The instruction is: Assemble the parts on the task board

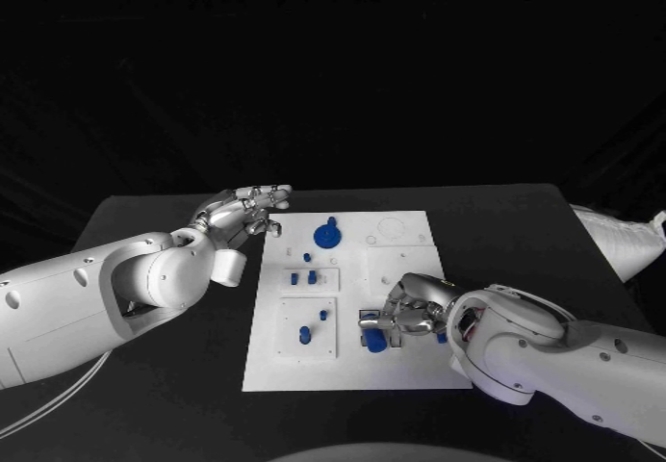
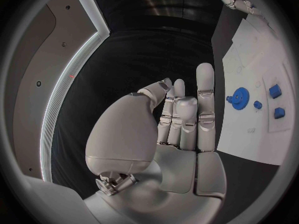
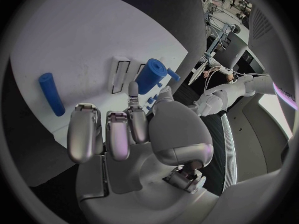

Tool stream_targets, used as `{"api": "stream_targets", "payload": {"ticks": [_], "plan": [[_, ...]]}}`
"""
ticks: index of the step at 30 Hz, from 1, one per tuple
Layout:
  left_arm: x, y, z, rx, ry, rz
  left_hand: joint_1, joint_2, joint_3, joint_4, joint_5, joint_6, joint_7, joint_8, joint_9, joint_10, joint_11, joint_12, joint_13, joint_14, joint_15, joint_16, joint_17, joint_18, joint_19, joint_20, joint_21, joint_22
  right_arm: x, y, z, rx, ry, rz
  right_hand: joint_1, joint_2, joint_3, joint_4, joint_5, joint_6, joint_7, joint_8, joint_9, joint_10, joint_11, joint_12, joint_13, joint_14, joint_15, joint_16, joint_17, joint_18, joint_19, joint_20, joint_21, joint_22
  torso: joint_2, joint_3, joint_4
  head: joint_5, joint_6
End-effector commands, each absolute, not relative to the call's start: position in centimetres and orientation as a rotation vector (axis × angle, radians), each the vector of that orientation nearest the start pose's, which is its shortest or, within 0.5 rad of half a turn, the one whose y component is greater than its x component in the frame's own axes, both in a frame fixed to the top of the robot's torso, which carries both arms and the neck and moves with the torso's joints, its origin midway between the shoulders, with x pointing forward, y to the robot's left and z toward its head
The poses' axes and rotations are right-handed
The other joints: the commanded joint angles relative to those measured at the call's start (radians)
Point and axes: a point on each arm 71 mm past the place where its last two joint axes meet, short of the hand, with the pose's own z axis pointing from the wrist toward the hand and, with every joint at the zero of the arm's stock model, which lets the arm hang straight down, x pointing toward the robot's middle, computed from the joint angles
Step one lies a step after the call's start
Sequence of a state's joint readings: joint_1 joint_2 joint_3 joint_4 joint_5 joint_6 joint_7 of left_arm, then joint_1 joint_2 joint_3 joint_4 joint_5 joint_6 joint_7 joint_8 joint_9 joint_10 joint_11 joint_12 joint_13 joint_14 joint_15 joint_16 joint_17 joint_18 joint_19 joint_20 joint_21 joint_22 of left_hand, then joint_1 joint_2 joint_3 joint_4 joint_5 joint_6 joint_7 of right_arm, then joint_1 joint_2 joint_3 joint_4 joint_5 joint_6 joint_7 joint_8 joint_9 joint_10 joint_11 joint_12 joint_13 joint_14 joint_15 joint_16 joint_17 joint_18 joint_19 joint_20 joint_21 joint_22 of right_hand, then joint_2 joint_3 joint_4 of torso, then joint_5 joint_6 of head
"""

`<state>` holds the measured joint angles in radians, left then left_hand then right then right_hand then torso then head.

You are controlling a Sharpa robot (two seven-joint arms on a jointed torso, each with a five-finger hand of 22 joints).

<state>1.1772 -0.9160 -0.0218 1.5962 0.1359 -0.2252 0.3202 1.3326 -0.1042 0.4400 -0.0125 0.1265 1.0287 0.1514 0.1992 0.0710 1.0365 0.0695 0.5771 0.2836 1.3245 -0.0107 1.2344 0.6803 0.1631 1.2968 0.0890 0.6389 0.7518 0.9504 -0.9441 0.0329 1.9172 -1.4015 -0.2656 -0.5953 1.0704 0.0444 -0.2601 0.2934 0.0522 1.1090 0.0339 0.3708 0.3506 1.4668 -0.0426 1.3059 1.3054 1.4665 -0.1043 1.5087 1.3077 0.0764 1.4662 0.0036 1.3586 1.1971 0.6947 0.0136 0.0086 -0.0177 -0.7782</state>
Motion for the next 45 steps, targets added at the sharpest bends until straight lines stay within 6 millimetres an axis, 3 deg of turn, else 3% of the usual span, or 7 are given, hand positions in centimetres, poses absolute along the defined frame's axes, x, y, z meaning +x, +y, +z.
{"api": "stream_targets", "payload": {"ticks": [1,6,21,26,33,37,45], "plan": [[47.1,21.7,-18.2,-1.276,1.496,-1.651,-0.003,0.006,-0.004,-0.003,0.003,-0.003,0.001,0.003,0.001,-0.009,-0.001,0.003,0.001,-0.008,-0.001,-0.002,-0.001,0.017,-0.007,0.0,-0.006,-0.001,37.2,-16.5,-23.7,0.088,2.011,0.527,-0.014,-0.007,-0.011,-0.001,-0.003,-0.006,0.0,-0.002,0.003,-0.001,0.003,-0.01,0.04,0.079,-0.001,-0.007,0.128,-0.002,-0.002,-0.004,-0.008,-0.004,0.0,0.0009,-0.0002,0.002,0.0],[47.1,21.8,-18.2,-1.271,1.497,-1.651,-0.004,0.005,-0.005,-0.002,0.003,-0.004,0.001,0.003,0.001,-0.011,0.0,0.003,0.001,-0.009,0.0,-0.003,-0.004,0.017,-0.008,0.0,-0.009,-0.004,37.1,-16.6,-23.5,0.08,1.986,0.528,-0.011,-0.01,-0.013,-0.004,-0.002,-0.007,0.0,-0.001,0.005,-0.001,0.003,-0.011,0.04,0.079,0.0,-0.007,0.129,-0.002,-0.002,-0.004,-0.008,-0.002,0.0,0.002,-0.0017,0.002,0.001],[47.1,21.9,-18.2,-1.27,1.497,-1.65,-0.005,0.005,-0.005,-0.001,0.003,-0.005,0.001,0.004,0.0,-0.013,0.0,0.003,0.0,-0.009,0.0,-0.003,-0.004,0.017,-0.008,0.0,-0.01,-0.004,36.2,-18.0,-22.4,0.078,1.921,0.545,0.158,-0.014,0.022,-0.065,0.034,-0.009,-0.002,0.017,0.042,0.016,0.0,0.025,0.074,0.08,-0.002,-0.006,0.133,-0.003,0.0,-0.005,-0.006,0.004,0.0,0.0007,-0.0014,0.001,0.001],[47.1,21.9,-18.2,-1.27,1.496,-1.649,-0.006,0.006,-0.005,-0.001,0.003,-0.006,0.002,0.004,0.0,-0.015,0.001,0.003,0.0,-0.01,0.0,-0.003,-0.005,0.017,-0.009,0.0,-0.01,-0.004,36.0,-20.1,-21.9,0.113,1.896,0.534,0.184,-0.008,0.028,-0.076,0.095,-0.063,0.018,-0.023,0.032,0.014,0.016,0.025,0.078,0.079,0.008,-0.008,0.13,-0.003,-0.001,0.001,-0.009,0.002,-0.001,0.0,-0.0036,-0.002,0.003],[47.1,21.9,-18.2,-1.27,1.496,-1.649,-0.006,0.006,-0.005,-0.001,0.003,-0.006,0.002,0.004,0.0,-0.015,0.001,0.003,0.0,-0.01,0.0,-0.003,-0.005,0.017,-0.009,0.0,-0.01,-0.004,35.9,-23.5,-21.6,0.106,1.898,0.431,0.22,0.005,0.035,-0.093,0.207,-0.088,0.041,-0.09,0.002,0.003,0.036,0.006,0.069,0.078,0.027,-0.011,0.126,-0.002,-0.004,0.019,-0.012,-0.001,0.001,0.0003,-0.005,-0.025,0.011],[47.1,22.0,-18.2,-1.27,1.496,-1.649,-0.006,0.006,-0.005,-0.001,0.003,-0.006,0.002,0.004,0.0,-0.015,0.001,0.003,0.0,-0.01,0.0,-0.003,-0.005,0.017,-0.009,0.0,-0.01,-0.004,35.9,-24.7,-21.7,0.062,1.897,0.356,0.217,0.006,0.031,-0.089,0.215,-0.08,0.042,-0.098,-0.003,-0.002,0.038,-0.005,0.062,0.078,0.029,-0.012,0.126,-0.002,-0.005,0.021,-0.013,-0.002,0.002,0.0018,-0.0049,-0.037,0.012],[47.1,21.9,-18.2,-1.27,1.497,-1.649,-0.006,0.006,-0.005,-0.001,0.004,-0.006,0.002,0.005,0.0,-0.016,0.001,0.003,-0.001,-0.01,0.0,-0.003,-0.005,0.017,-0.009,0.0,-0.011,-0.005,35.9,-25.7,-21.9,-0.032,1.909,0.259,0.194,0.003,0.016,-0.067,0.193,-0.044,0.032,-0.095,0.005,0.008,0.031,0.016,0.08,0.08,0.024,-0.007,0.135,-0.003,-0.003,0.02,-0.009,0.006,0.0,0.0029,-0.0041,-0.04,0.011]]}}
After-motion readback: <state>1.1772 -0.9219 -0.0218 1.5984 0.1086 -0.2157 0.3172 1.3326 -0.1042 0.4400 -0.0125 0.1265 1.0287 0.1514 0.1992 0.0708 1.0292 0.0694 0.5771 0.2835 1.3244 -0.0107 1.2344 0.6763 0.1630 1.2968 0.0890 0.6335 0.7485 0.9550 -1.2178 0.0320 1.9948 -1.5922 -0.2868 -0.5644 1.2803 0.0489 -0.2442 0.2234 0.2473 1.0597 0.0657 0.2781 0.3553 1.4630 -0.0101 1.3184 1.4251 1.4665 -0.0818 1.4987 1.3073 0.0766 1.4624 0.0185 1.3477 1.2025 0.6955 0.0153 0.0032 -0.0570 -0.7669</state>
